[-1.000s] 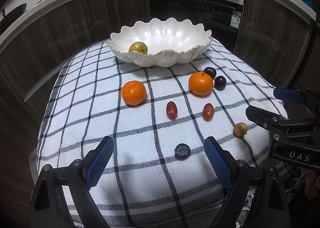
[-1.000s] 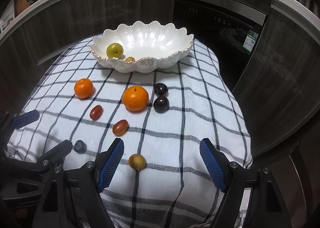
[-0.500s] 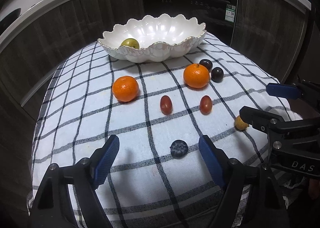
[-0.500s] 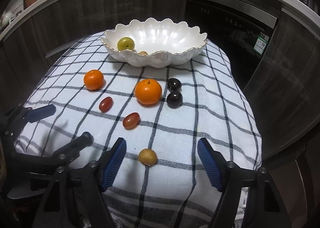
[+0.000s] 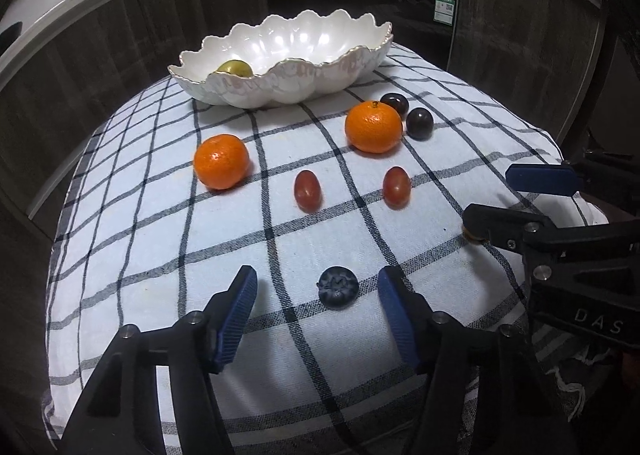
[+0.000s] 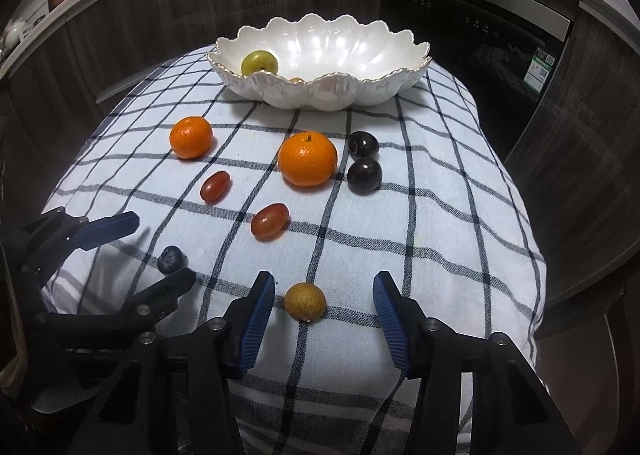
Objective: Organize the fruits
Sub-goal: 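Grasp the blueberry with the left tool while the right tool grasps another brown longan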
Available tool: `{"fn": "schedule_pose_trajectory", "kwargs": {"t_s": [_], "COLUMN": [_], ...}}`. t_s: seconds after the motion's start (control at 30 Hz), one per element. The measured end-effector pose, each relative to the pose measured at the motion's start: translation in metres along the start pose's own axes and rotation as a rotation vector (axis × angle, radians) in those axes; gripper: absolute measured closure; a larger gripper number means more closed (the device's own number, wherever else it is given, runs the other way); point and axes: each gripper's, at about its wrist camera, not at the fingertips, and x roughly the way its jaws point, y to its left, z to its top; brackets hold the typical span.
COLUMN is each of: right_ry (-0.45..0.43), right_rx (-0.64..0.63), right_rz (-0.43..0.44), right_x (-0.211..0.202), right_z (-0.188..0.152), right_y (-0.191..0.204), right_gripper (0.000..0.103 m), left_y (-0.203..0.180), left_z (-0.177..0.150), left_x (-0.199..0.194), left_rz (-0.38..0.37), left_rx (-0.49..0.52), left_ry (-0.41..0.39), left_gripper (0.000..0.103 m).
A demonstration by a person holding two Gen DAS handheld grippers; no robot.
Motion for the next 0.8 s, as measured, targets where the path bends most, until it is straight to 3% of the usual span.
{"fn": "schedule_pose_trajectory", "kwargs": {"t_s": [0.27,0.47,0.7,0.8], "right_ry": [0.027,0.049,0.067,0.066], "right_rx": [0.004,0.003,-0.011,-0.015], "right_rz": [0.012,0.024,0.048,0.053], "right_x": [0.006,0.012,0.015,0.015], "right_z": [-0.002,-0.004,-0.005,-0.005], "right_y": [-0.001,0.000,0.003,0.004], "right_gripper": [0.054,0.061,0.078,0.078], "left_y": [-0.004,-0.007,-0.007,-0.006], "left_z": [-0.001,-0.001,-0.001,-0.001], "left_x": [0.004,0.004,0.004,0.004], "left_rz": [-0.030,-0.053,-0.060,-0.059], "left_rx": [0.009,0.021,0.018,0.011], "left_ry": [-0.001,-0.007,-0.008,-0.007], "left_gripper": [0.057,0.069,0.078,0.081]}}
